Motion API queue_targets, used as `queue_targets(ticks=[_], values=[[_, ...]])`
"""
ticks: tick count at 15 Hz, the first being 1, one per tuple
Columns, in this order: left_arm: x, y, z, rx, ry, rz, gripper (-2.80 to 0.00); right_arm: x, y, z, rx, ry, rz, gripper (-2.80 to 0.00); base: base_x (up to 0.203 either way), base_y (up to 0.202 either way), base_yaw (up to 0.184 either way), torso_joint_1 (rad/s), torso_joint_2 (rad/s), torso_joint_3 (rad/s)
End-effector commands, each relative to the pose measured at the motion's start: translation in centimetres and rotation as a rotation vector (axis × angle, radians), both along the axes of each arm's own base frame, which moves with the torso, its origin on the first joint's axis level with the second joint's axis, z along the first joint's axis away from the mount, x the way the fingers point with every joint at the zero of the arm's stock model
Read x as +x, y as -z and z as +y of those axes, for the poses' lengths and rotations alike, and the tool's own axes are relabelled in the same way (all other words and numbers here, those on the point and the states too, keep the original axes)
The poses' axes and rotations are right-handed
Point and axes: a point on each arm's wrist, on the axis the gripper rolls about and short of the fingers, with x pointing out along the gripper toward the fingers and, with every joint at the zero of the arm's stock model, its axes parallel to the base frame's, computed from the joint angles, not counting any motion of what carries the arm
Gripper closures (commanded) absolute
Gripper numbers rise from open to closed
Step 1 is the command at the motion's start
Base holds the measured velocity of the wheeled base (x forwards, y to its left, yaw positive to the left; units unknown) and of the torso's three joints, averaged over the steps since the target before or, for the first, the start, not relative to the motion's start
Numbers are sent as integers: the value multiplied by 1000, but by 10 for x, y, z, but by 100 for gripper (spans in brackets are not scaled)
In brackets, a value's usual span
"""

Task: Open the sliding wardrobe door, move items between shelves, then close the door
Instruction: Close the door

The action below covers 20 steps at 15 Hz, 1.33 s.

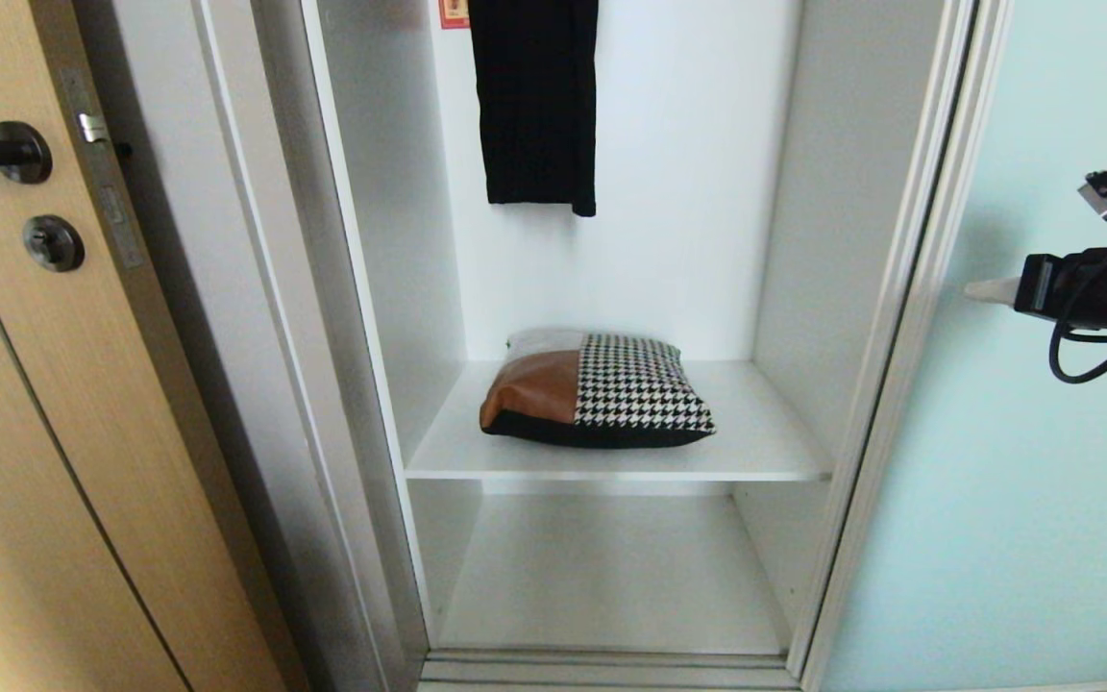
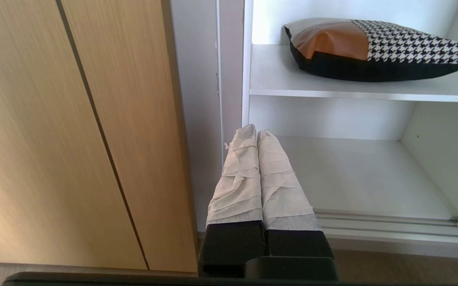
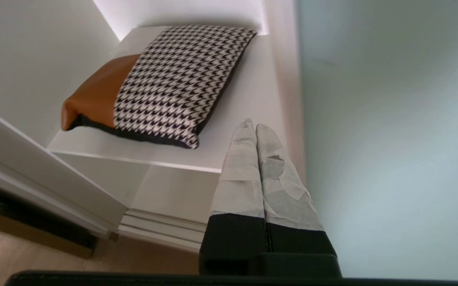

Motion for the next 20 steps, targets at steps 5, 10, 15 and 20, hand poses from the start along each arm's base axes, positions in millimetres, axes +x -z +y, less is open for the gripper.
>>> queue_targets(ticks=[5, 10, 15, 20], values=[[0, 0, 0, 0, -1, 3, 0, 22, 12, -8, 2, 12, 17, 0, 0, 0, 0, 0, 0, 0], [0, 0, 0, 0, -1, 3, 0, 38, 26, -14, 0, 48, 42, 0, 0, 0, 0, 0, 0, 0], [0, 0, 0, 0, -1, 3, 0, 44, 26, -15, -2, 52, 37, 0, 0, 0, 0, 0, 0, 0], [0, 0, 0, 0, -1, 3, 0, 54, 30, -16, -11, 64, 33, 0, 0, 0, 0, 0, 0, 0]])
